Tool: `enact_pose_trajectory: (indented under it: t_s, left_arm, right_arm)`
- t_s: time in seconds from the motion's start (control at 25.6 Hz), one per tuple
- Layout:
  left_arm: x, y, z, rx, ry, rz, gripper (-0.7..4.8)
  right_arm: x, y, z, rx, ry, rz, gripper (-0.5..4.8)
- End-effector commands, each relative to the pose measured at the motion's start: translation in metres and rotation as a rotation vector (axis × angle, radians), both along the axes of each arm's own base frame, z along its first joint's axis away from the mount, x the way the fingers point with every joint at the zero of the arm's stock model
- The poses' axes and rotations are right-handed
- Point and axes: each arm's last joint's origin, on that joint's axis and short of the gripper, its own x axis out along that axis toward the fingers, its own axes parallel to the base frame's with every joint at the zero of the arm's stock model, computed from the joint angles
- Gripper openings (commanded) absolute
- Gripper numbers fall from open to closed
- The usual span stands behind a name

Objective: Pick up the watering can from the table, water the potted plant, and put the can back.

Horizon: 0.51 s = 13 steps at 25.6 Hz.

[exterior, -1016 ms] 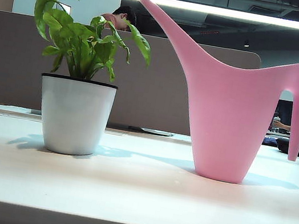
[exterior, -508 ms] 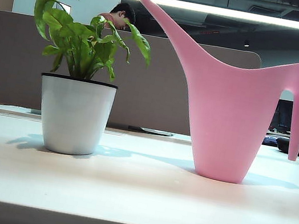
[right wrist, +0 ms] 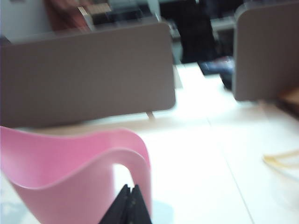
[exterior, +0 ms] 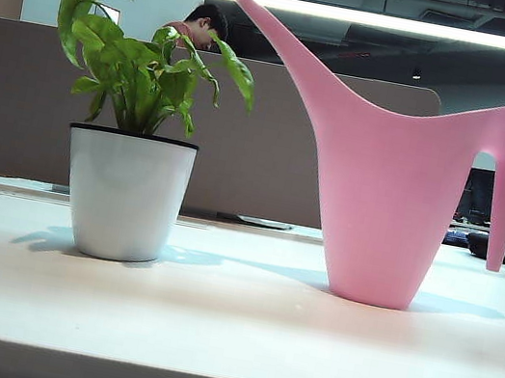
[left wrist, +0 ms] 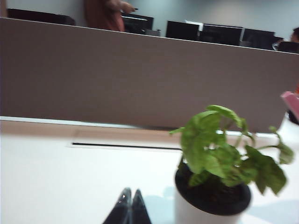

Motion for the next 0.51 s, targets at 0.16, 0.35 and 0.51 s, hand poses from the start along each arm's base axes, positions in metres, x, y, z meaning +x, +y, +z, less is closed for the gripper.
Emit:
enact_pose_trajectory:
  t_s: [0.16, 0.35, 0.51]
  left_arm:
    - [0.018, -0.002, 0.023, -0.047, 0.102, -0.097, -0.05]
    - [0.040, -0.007, 0.053, -0.060, 0.191, -0.168, -0.05]
    - [0.053, -0.018, 0.064, -0.049, 0.258, -0.284, -0.05]
  right_arm:
    - [0.026, 0.001, 0.015, -0.028, 0.132, -0.080, -0.05]
    - [0.060, 0.005, 0.008, -0.073, 0.275, -0.074, -0.05]
    - [0.075, 0.007, -0.002, -0.088, 0.354, -0.069, -0.05]
